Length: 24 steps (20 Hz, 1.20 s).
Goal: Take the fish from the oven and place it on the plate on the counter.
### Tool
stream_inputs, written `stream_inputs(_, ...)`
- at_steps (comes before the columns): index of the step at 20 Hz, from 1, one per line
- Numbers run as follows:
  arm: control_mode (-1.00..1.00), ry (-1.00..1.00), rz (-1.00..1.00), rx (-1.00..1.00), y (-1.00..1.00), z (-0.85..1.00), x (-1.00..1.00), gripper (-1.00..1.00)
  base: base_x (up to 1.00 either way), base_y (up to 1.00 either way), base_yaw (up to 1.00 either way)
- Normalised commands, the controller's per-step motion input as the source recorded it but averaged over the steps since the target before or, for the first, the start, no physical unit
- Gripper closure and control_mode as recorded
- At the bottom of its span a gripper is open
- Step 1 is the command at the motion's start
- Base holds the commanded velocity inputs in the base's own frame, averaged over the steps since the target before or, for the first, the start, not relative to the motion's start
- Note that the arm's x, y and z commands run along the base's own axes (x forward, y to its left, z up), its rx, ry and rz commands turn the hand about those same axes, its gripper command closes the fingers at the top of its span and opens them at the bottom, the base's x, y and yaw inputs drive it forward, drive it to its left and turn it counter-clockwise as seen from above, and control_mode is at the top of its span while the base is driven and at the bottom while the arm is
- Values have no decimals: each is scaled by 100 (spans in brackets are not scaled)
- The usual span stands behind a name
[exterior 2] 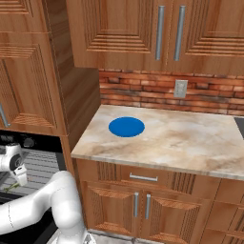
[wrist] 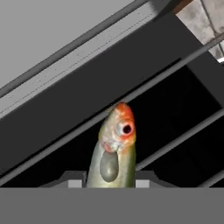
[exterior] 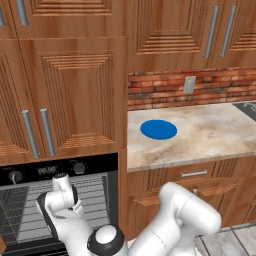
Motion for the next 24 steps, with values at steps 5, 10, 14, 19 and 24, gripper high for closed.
stream_inputs(5,-100,-4,2,0,0,2,-49,100,0,0,0)
stream_inputs(10,-100,-19,3,5,-5,32,-68,100,0,0,0)
stream_inputs(14,-100,-23,4,10,-25,70,-60,100,0,0,0)
stream_inputs(19,-100,-9,3,14,-43,98,-31,100,0,0,0)
stream_inputs(24,-100,0,1,18,-57,100,-27,100,0,0,0)
